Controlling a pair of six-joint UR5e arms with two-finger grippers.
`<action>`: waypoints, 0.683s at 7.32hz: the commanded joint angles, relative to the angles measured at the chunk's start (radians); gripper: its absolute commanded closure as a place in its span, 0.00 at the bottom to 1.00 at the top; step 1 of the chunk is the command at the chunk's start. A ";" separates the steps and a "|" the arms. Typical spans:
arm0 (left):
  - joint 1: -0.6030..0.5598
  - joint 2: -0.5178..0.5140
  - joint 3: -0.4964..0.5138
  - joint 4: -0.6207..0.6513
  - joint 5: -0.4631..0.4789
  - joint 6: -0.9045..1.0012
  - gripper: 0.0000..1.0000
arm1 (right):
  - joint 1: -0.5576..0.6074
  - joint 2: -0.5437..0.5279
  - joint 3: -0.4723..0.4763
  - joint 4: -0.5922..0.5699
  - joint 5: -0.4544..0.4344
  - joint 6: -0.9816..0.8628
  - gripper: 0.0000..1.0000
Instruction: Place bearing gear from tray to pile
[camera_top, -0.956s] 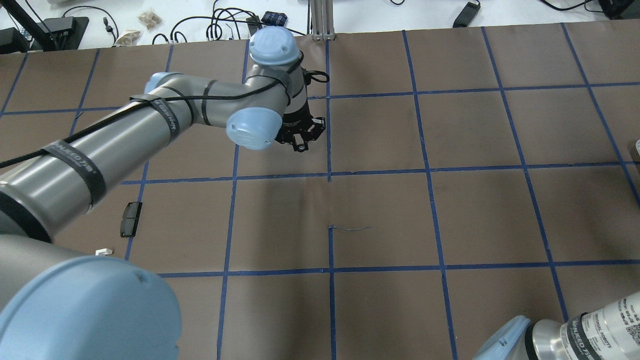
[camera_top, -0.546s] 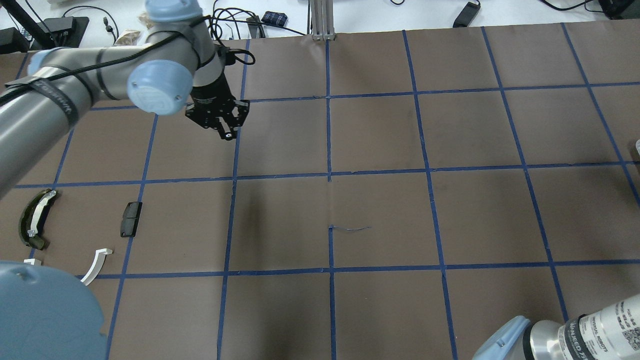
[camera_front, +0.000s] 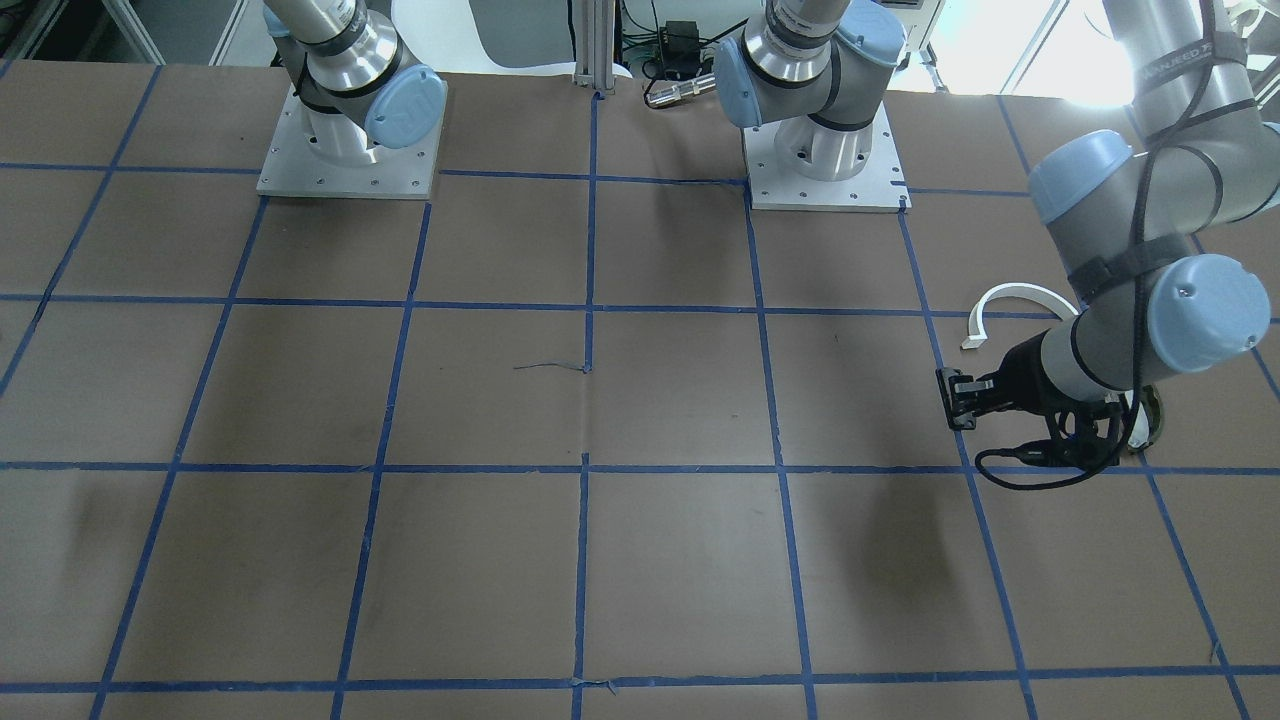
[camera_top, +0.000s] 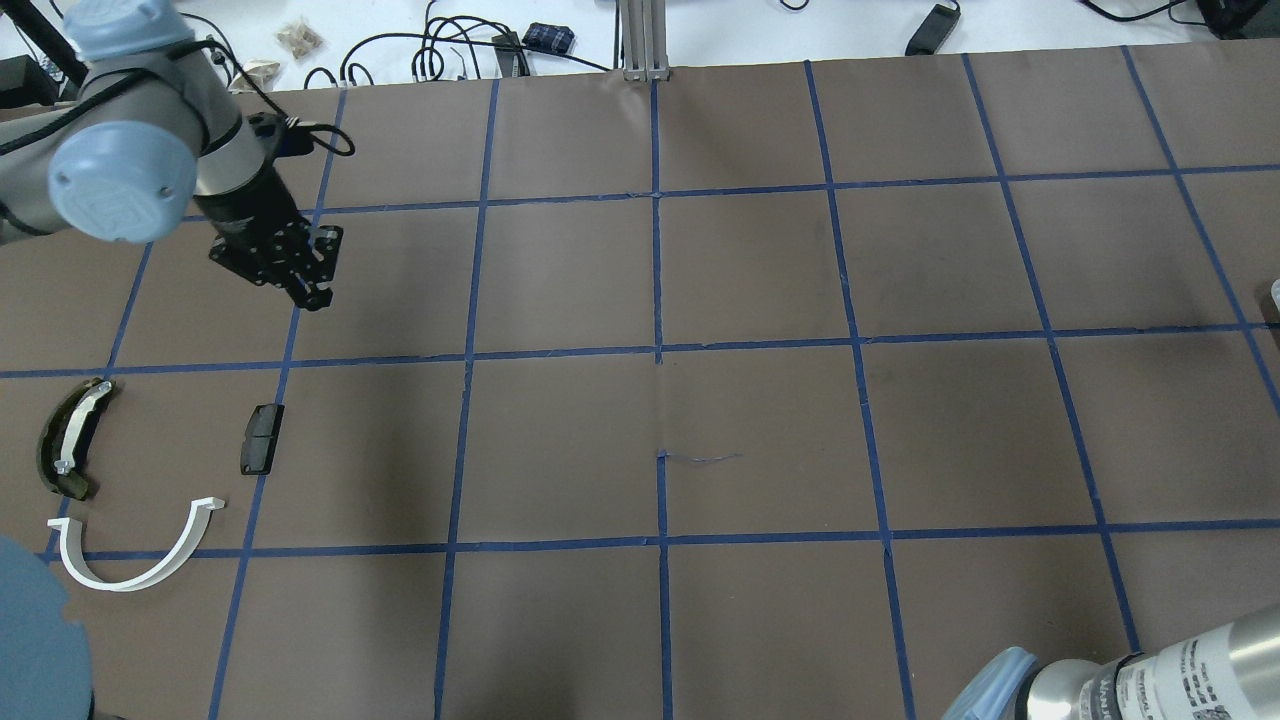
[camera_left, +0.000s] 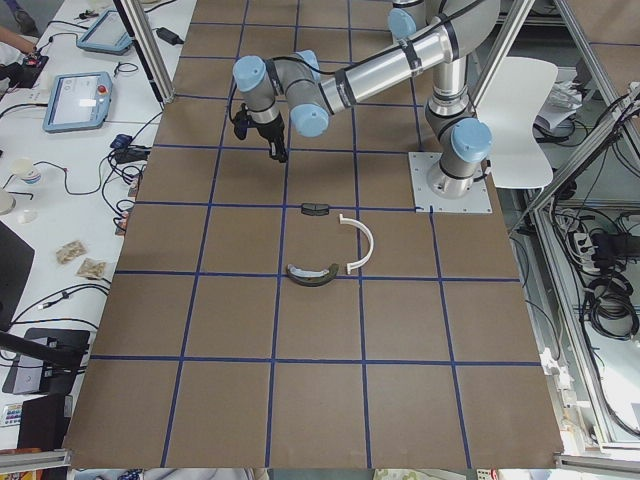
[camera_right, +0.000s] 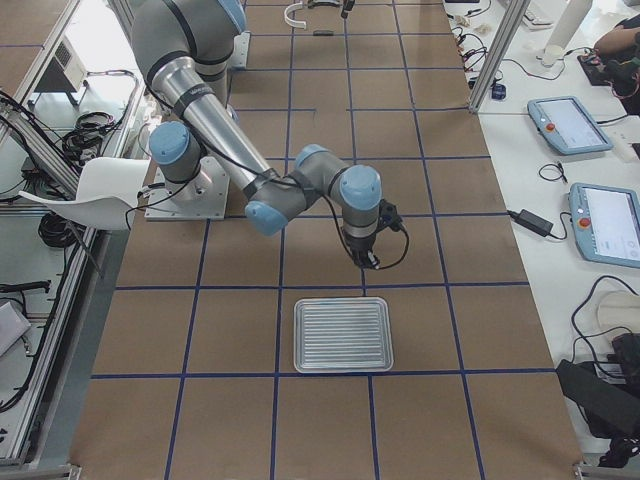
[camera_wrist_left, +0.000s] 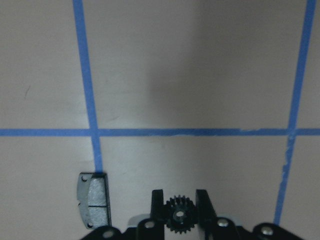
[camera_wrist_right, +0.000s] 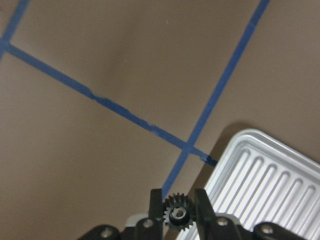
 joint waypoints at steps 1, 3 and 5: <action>0.142 0.019 -0.133 0.082 0.002 0.181 1.00 | 0.222 -0.081 0.000 0.084 -0.009 0.309 0.77; 0.285 -0.019 -0.217 0.295 0.010 0.335 1.00 | 0.451 -0.080 0.002 0.083 -0.011 0.666 0.76; 0.337 -0.042 -0.266 0.403 0.008 0.434 1.00 | 0.650 -0.069 0.005 0.069 0.006 0.980 0.76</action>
